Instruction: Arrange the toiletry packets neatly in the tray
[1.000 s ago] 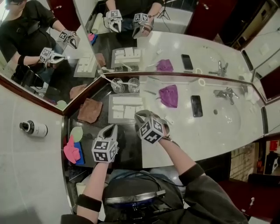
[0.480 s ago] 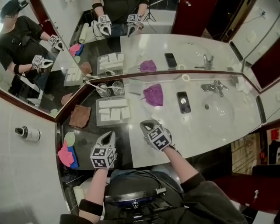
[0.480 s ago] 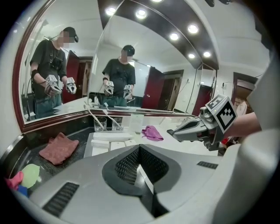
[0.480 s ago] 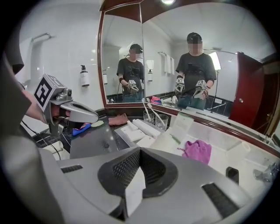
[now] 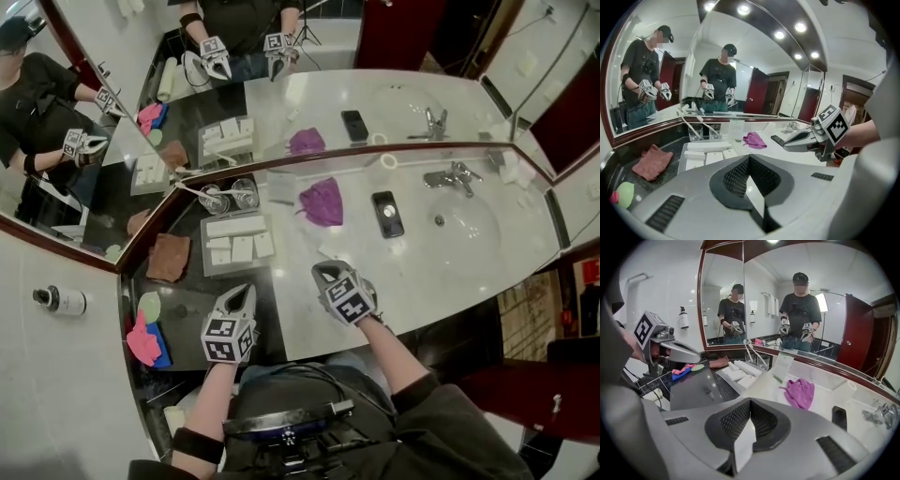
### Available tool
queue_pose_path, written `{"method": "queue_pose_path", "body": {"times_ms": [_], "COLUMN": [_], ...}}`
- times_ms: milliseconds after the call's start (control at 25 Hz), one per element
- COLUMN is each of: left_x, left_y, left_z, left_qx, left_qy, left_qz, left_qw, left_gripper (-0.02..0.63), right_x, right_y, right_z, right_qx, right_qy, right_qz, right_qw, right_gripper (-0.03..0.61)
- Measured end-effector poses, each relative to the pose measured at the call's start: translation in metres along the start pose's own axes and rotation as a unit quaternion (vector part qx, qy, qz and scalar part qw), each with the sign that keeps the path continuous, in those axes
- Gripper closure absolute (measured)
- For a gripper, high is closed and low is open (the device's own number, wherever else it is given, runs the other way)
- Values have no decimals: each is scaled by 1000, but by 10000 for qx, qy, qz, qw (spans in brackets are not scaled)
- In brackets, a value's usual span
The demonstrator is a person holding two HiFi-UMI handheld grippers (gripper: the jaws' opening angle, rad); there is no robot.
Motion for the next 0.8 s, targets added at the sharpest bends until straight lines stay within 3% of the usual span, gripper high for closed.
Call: {"method": "queue_pose_path", "body": {"times_ms": [160, 280, 600, 800], "left_x": [-7, -17, -26, -26], "left_y": [14, 25, 68, 95], "left_z": [9, 17, 32, 42], "left_qx": [111, 215, 254, 309], "left_qy": [252, 363, 624, 762], "left_qz": [-84, -131, -411, -676], "left_qw": [9996, 9990, 9969, 9943], "left_gripper": [614, 614, 614, 614], "right_x": [16, 29, 51, 67], "right_y": [8, 20, 61, 96], "right_z": [23, 40, 70, 85], "right_qx": [555, 687, 531, 289], "right_qy": [-101, -171, -682, -859], "right_qz": [-238, -504, -1182, -1583], "right_qw": [9981, 9962, 9892, 9832], "right_gripper": [549, 507, 380, 354]}}
Point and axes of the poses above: the fingertips, and each gripper's own axes: y forward along the fingers, z to its right, x out of its underside, the point moved 2 cm from there along -y, backward along the fingers, and after that the axes turned 13 degrees about -z, right-handed, at the moved point
